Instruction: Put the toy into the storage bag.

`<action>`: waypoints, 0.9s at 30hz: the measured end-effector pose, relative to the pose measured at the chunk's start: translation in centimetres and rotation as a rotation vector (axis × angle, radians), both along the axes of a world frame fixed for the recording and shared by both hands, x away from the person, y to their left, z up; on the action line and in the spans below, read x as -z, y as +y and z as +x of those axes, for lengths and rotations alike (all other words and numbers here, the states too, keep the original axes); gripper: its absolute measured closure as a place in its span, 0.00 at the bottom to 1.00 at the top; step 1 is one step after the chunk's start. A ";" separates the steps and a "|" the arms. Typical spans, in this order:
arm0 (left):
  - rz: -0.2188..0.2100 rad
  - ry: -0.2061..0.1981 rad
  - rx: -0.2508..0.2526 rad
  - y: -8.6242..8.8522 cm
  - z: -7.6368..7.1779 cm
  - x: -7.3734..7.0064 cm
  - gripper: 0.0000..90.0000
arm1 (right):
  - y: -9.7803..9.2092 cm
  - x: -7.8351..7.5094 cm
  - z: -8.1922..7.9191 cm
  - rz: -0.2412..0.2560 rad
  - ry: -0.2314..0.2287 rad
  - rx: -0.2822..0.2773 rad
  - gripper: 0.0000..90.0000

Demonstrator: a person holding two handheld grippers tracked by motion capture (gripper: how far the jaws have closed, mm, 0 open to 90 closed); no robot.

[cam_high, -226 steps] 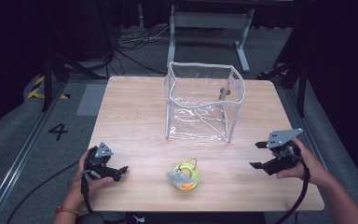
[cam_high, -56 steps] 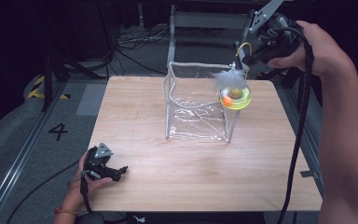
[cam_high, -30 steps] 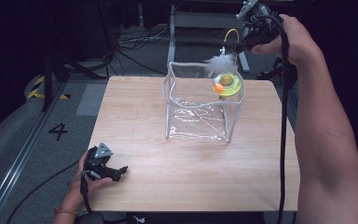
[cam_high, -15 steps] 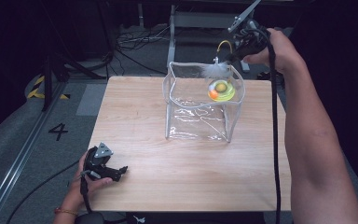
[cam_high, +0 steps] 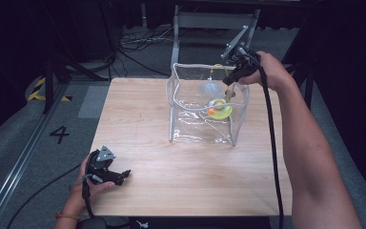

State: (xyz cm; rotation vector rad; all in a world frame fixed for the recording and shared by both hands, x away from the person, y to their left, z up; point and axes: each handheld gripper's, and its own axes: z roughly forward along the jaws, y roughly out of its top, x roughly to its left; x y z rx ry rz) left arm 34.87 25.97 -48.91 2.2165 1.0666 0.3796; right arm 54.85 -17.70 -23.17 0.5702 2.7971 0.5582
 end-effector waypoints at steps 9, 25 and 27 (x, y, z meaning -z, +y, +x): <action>0.000 0.000 0.000 0.0 0.0 0.0 0.01 | -0.4 2.1 -0.1 -0.004 0.031 -0.001 0.98; 0.000 0.003 0.003 0.0 0.0 0.0 0.02 | -0.5 3.9 -0.6 -0.015 0.059 -0.020 0.99; 0.000 0.002 0.003 0.0 0.0 0.0 0.02 | -0.5 3.9 -0.7 -0.026 0.061 -0.022 0.99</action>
